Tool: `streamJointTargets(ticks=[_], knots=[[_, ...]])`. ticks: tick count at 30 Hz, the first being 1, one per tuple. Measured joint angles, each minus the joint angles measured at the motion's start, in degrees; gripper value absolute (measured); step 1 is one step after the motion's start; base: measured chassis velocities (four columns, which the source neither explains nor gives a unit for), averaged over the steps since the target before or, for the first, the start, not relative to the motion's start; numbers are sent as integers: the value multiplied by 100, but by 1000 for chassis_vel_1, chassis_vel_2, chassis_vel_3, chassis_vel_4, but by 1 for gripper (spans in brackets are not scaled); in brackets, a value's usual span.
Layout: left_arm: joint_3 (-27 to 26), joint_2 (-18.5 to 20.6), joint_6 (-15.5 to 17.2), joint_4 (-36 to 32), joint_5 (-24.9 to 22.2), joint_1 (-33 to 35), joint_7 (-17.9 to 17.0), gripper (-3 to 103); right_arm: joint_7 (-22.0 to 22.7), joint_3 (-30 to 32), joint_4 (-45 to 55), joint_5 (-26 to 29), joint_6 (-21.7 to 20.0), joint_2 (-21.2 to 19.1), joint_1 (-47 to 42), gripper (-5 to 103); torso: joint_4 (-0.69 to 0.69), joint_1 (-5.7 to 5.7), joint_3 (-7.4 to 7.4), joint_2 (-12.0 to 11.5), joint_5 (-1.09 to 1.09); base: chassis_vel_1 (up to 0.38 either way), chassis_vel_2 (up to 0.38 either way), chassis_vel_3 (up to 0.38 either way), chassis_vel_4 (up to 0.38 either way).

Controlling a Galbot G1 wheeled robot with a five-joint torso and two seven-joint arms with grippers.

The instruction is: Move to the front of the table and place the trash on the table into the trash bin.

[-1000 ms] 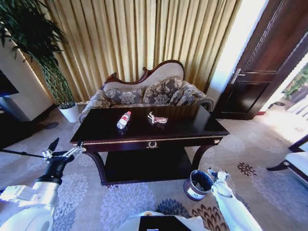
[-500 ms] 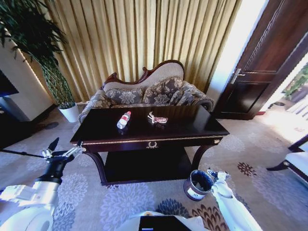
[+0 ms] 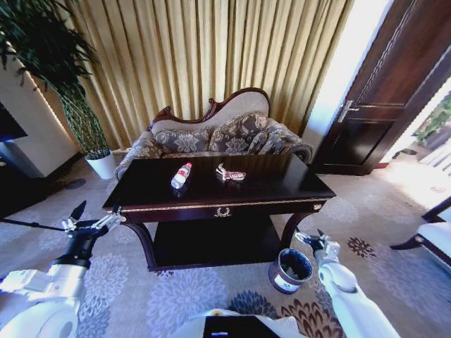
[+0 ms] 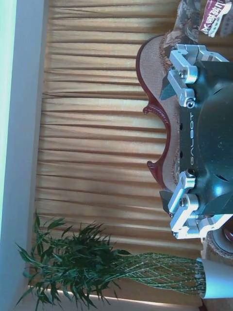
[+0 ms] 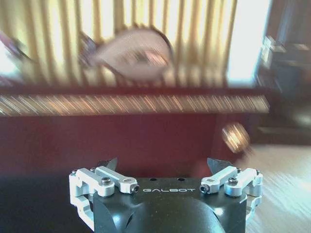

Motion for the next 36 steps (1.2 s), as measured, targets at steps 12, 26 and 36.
streamJointTargets(ticks=[12,26,36], knots=[[-56,51,201,-16,-52,32,-41,100,37,-143,2512,432,-161,-49,-670,100,1,0,0,0,1,0,0,0,0],[-224,137,872,-60,128,-68,-458,100,57,-169,3000,149,-249,57,-811,100,1,-1,0,1,1,-4,2,3,-3],[-204,124,883,-64,163,-68,-469,100,57,-194,2958,63,-237,87,-780,100,1,0,1,0,1,-84,90,87,-87]])
